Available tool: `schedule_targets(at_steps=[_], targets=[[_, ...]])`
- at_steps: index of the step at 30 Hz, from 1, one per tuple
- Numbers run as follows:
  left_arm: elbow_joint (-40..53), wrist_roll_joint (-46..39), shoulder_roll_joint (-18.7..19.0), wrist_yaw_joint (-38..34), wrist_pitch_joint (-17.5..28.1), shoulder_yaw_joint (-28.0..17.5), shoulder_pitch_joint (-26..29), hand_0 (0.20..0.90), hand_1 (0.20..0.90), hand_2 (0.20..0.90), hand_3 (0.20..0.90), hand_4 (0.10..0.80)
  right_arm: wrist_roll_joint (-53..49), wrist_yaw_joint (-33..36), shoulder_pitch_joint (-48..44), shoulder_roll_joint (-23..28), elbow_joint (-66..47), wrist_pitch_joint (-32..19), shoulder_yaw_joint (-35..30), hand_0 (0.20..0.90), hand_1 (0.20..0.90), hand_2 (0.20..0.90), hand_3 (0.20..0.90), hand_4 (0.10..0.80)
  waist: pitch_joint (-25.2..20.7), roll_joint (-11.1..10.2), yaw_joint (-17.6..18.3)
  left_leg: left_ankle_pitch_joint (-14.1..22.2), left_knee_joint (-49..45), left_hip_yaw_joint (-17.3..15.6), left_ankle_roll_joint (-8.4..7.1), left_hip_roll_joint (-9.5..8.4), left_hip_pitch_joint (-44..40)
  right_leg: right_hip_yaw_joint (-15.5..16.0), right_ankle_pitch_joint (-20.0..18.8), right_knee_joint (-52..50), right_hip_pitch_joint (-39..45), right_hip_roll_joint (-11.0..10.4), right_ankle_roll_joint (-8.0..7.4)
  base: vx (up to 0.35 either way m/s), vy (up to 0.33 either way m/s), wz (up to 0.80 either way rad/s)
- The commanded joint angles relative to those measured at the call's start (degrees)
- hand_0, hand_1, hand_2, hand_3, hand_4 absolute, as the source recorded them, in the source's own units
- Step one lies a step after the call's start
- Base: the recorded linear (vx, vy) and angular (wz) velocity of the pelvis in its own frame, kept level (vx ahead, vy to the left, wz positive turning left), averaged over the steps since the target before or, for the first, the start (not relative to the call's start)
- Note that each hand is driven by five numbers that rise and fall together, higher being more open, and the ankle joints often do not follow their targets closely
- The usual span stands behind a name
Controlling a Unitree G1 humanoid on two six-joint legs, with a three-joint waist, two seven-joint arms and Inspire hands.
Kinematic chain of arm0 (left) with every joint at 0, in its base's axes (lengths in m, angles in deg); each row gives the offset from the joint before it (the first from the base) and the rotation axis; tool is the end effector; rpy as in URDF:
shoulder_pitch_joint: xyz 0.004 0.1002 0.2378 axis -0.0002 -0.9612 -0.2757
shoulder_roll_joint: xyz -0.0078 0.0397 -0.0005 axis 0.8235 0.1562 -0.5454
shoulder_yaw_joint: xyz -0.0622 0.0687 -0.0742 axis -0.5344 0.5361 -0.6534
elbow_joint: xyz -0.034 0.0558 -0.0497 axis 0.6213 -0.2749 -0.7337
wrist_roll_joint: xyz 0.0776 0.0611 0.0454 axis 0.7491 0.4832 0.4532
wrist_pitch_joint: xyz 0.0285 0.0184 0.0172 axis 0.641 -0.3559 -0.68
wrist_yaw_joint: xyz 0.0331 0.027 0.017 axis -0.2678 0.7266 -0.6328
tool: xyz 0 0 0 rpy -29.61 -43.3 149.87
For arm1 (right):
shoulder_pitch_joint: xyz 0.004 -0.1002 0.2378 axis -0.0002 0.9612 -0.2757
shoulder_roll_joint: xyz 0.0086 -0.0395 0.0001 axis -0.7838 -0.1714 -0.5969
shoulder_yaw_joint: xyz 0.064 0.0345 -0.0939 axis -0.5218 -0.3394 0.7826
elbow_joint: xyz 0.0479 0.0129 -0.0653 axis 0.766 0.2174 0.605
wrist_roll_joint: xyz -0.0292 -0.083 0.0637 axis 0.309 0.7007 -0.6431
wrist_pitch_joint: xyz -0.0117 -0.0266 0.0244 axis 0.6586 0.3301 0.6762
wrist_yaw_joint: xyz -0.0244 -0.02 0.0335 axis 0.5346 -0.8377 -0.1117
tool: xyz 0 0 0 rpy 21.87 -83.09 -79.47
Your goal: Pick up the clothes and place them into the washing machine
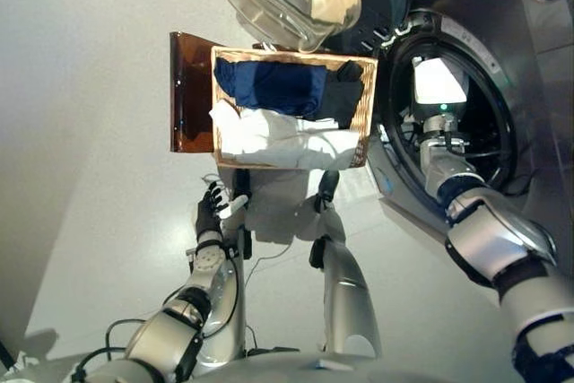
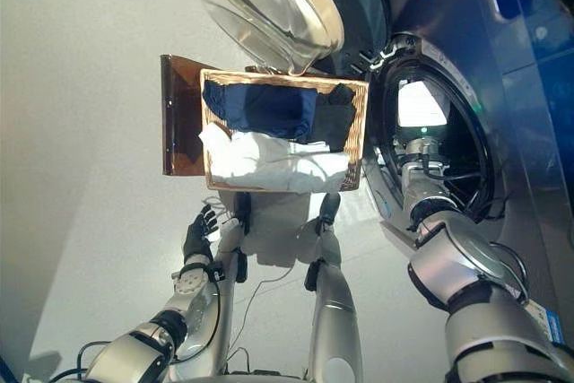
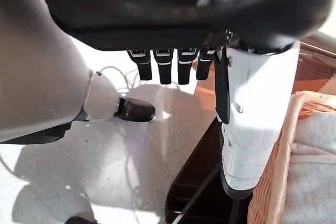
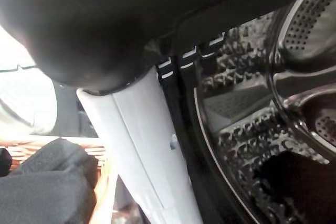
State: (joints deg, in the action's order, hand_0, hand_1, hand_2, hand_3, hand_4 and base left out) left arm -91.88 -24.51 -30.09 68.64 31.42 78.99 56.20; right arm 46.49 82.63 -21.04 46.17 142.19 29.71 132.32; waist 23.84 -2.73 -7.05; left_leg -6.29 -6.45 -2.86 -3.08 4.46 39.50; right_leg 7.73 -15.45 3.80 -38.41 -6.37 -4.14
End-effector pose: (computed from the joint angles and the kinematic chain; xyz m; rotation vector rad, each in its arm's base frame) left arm 0.2314 0.1441 -0.0740 -0.0679 0.4303 0.3297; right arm 0.3629 -0.2537 0.1016 -1.8432 -0.1372 -0.4919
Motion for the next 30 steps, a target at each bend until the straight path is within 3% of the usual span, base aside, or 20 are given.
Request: schedule_targets(at_steps=[1, 16, 30], targets=[[-0.87, -0.23, 1.08, -1.02, 0.85, 1.59, 2.86, 0.9, 0.9, 0.9, 0.9, 0.8, 6.41, -0.51, -15.15, -5.27, -4.08, -4.02, 7.09, 0.9, 0.9, 0.9, 0.9, 0.8, 2.98, 1.25, -5.53, -5.21, 11.45, 1.77, -3.06, -1.64, -4.47, 2.19, 5.24, -4.5, 5.55, 0.13, -2.93, -0.007, 0.001, -0.06], [-4.93, 3.03, 0.8, -2.81, -1.44, 0.24, 4.19, 0.9, 0.9, 0.9, 0.9, 0.8, -0.88, -1.16, -11.09, -17.37, -6.49, -7.18, 1.84, 0.9, 0.9, 0.9, 0.9, 0.8, 1.35, -0.36, -5.46, -4.76, 11.45, 2.01, -2.81, -1.83, -7.82, 2.77, 5.92, -5.22, 9.12, 0.23, -2.6, 0.004, 0.0, -0.02], [-6.19, 7.6, 2.43, -1.21, -3.16, -2.46, 1.23, 0.9, 0.9, 0.9, 0.9, 0.8, -11.8, -3.76, 11.29, -17.02, -4.65, -12.87, -7.42, 0.9, 0.9, 0.9, 0.9, 0.8, -1.6, -2.48, -4.18, -2.45, 11.45, 0.6, -1.65, -1.36, -17.91, 2.24, 8.19, -6.63, 18.16, 1.02, -2.48, 0.024, -0.001, 0.02]])
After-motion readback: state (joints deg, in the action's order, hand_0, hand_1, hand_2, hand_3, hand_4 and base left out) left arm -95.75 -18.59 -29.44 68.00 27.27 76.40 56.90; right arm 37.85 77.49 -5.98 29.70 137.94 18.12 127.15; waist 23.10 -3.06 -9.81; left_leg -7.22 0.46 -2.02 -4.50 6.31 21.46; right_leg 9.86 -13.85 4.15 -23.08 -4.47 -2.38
